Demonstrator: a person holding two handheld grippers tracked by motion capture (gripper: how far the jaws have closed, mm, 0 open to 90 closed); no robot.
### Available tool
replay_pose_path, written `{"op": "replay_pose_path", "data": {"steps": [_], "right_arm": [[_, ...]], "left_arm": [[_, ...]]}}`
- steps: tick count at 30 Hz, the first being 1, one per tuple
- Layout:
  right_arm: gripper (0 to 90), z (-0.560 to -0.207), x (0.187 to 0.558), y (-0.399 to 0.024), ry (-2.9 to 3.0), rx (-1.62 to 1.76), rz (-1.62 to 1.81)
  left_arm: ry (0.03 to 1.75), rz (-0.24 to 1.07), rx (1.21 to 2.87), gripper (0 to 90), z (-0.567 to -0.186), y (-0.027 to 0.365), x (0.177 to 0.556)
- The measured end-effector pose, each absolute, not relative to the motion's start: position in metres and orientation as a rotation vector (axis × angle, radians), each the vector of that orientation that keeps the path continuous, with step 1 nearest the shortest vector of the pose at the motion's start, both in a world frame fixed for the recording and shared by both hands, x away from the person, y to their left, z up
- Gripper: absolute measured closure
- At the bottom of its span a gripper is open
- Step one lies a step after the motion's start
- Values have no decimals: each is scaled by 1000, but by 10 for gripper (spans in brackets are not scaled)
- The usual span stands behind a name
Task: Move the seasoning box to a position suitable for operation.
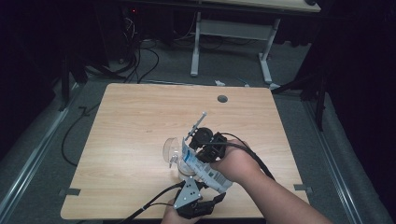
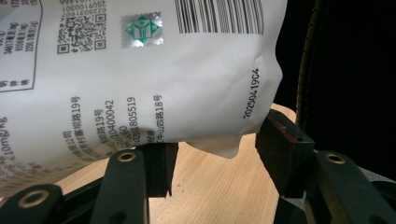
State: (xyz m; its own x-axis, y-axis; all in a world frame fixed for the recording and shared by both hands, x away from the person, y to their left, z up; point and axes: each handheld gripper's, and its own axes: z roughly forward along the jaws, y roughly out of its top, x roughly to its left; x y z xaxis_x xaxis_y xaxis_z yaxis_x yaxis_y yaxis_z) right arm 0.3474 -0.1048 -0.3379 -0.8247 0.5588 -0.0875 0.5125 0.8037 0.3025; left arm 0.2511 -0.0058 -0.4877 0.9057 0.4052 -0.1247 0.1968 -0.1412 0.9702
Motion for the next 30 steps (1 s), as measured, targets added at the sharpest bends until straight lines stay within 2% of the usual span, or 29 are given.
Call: {"op": "replay_pose_path", "data": {"steps": [30], "right_arm": [[892,-339,349,-100,2819,845,372]], "left_arm": [[467,195,1715,501,-487,-5,252]]}}
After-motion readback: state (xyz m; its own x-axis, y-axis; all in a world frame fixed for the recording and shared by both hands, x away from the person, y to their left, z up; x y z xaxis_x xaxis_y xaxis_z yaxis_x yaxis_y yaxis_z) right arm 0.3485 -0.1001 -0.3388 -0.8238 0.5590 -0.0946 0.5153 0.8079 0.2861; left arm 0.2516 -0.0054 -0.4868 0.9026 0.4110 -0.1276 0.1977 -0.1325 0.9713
